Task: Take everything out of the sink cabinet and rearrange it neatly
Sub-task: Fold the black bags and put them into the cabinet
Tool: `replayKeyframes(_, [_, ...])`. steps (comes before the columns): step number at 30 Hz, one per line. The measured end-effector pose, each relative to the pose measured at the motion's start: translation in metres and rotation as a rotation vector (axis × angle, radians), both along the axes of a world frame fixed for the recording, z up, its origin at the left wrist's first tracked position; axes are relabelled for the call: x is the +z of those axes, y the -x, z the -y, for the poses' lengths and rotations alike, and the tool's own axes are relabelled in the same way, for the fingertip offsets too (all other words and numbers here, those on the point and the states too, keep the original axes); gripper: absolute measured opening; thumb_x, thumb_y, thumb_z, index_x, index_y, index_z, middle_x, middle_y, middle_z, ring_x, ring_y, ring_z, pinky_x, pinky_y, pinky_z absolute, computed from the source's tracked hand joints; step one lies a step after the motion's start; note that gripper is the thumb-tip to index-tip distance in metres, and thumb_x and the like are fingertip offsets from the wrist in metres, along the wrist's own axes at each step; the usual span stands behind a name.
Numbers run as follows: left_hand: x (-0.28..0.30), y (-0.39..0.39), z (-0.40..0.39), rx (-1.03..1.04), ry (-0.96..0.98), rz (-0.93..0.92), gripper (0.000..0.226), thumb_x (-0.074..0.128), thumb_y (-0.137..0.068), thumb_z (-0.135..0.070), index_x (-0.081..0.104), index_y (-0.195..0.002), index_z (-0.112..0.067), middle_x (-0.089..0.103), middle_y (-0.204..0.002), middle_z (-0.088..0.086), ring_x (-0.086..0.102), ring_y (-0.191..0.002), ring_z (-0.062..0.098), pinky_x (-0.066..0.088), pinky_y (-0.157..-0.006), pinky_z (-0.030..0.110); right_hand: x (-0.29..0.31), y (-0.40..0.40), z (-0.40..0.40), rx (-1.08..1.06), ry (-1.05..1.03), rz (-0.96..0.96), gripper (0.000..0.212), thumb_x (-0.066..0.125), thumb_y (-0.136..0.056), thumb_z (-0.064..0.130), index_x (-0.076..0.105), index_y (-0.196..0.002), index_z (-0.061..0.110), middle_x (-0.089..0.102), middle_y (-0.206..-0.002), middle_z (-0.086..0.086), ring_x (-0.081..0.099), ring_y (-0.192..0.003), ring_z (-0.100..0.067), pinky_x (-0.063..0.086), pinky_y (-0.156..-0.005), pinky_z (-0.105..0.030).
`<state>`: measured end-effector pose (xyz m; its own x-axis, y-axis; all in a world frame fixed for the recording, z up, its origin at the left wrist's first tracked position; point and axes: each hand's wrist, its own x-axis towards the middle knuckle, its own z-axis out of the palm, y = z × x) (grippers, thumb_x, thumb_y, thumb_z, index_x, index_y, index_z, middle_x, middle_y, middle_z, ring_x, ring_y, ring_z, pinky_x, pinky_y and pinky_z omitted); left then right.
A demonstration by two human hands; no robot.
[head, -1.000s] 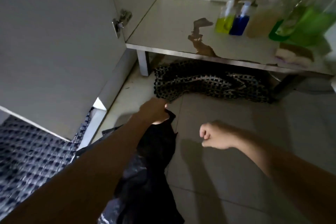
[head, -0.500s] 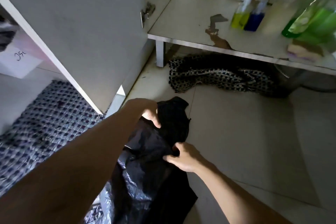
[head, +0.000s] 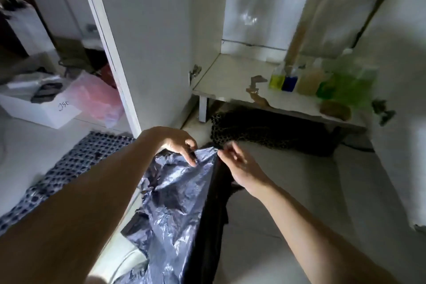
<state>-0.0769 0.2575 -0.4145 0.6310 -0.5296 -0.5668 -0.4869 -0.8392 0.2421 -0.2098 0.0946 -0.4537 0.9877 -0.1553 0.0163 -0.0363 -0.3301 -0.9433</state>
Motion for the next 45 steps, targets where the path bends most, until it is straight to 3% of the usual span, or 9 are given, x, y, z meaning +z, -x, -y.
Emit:
replayKeyframes(3, [0.023,0.007,0.009,0.078,0.252,0.031,0.053,0.082,-0.063,-0.050,0.056,-0.105,-0.031,0.057,-0.121,-0.006,0.049,-0.112,0.018,0.039,-0.091,0.032,0.044,-0.002,0.020,-0.008,-0.199,0.079,0.024,0.059,-0.091,0.017,0.051,-0.070,0.023,0.042,-0.064,0.008,0.037,-0.062,-0.005,0.028,-0.059,-0.022])
replayKeyframes(8, [0.049,0.029,0.023,0.207,0.536,-0.017,0.120,0.088,-0.054,-0.049,0.017,-0.148,-0.025,0.029,-0.153,-0.007,0.028,-0.141,0.020,0.022,-0.114,0.037,0.094,0.009,0.073,0.085,-0.411,0.210,0.015,0.059,-0.090,0.014,0.054,-0.076,0.019,0.056,-0.079,-0.002,0.049,-0.080,-0.013,0.036,-0.073,-0.021])
replayKeyframes(12, [0.057,0.051,0.038,0.304,0.497,0.093,0.077,0.085,-0.068,-0.027,0.044,-0.131,-0.010,0.051,-0.121,-0.003,0.045,-0.118,0.016,0.033,-0.093,0.026,0.115,0.025,0.124,0.045,-0.425,0.264,0.019,0.063,-0.086,0.021,0.061,-0.068,0.024,0.060,-0.075,0.005,0.053,-0.076,-0.009,0.039,-0.072,-0.020])
replayKeyframes(15, [0.068,0.060,0.059,0.353,0.523,0.244,0.044,0.084,-0.069,-0.020,0.069,-0.105,0.000,0.068,-0.099,0.011,0.057,-0.089,0.020,0.038,-0.068,0.022,0.122,0.036,0.163,-0.236,-0.203,0.305,0.026,0.056,-0.093,0.014,0.055,-0.068,0.021,0.055,-0.062,0.007,0.050,-0.062,-0.010,0.037,-0.061,-0.025])
replayKeyframes(22, [0.139,0.077,0.127,0.216,0.714,0.561,0.021,0.075,-0.080,-0.016,0.070,-0.099,-0.007,0.063,-0.079,0.009,0.054,-0.073,0.017,0.035,-0.058,0.024,0.128,0.078,0.225,-0.592,0.538,0.061,0.033,0.051,-0.095,0.018,0.049,-0.124,0.003,0.056,-0.125,-0.016,0.052,-0.115,-0.035,0.039,-0.093,-0.037])
replayKeyframes(27, [0.150,0.101,0.171,-0.063,0.737,0.659,0.028,0.070,-0.083,-0.010,0.072,-0.110,-0.015,0.069,-0.089,0.005,0.058,-0.080,0.015,0.038,-0.070,0.023,0.156,0.083,0.204,-0.325,0.897,0.317,0.068,0.069,-0.079,0.031,0.038,-0.137,0.017,0.044,-0.140,-0.002,0.041,-0.131,-0.022,0.030,-0.111,-0.043])
replayKeyframes(30, [0.148,0.104,0.185,-0.171,0.780,0.653,0.030,0.070,-0.082,-0.010,0.073,-0.109,-0.023,0.060,-0.076,-0.009,0.063,-0.082,0.021,0.045,-0.070,0.029,0.153,0.070,0.190,-0.268,1.097,0.288,0.047,0.066,-0.083,0.037,0.054,-0.125,0.021,0.052,-0.131,0.004,0.043,-0.128,-0.019,0.026,-0.110,-0.049])
replayKeyframes(36, [0.137,0.081,0.168,-0.037,0.615,0.578,0.094,0.085,-0.063,-0.036,0.035,-0.143,-0.032,0.060,-0.129,0.005,0.057,-0.114,0.027,0.046,-0.098,0.041,0.176,0.056,0.193,-0.578,0.989,0.445,0.014,0.059,-0.086,0.023,0.059,-0.081,0.010,0.059,-0.081,-0.004,0.059,-0.085,-0.027,0.044,-0.084,-0.039])
replayKeyframes(45, [0.125,0.065,0.139,0.221,0.738,0.615,0.027,0.063,-0.089,-0.024,0.070,-0.111,-0.009,0.069,-0.112,0.013,0.062,-0.095,0.027,0.039,-0.069,0.024,0.207,0.067,0.203,-0.864,1.028,0.203,0.024,0.056,-0.088,0.027,0.062,-0.093,0.004,0.060,-0.101,-0.013,0.057,-0.099,-0.033,0.042,-0.089,-0.042])
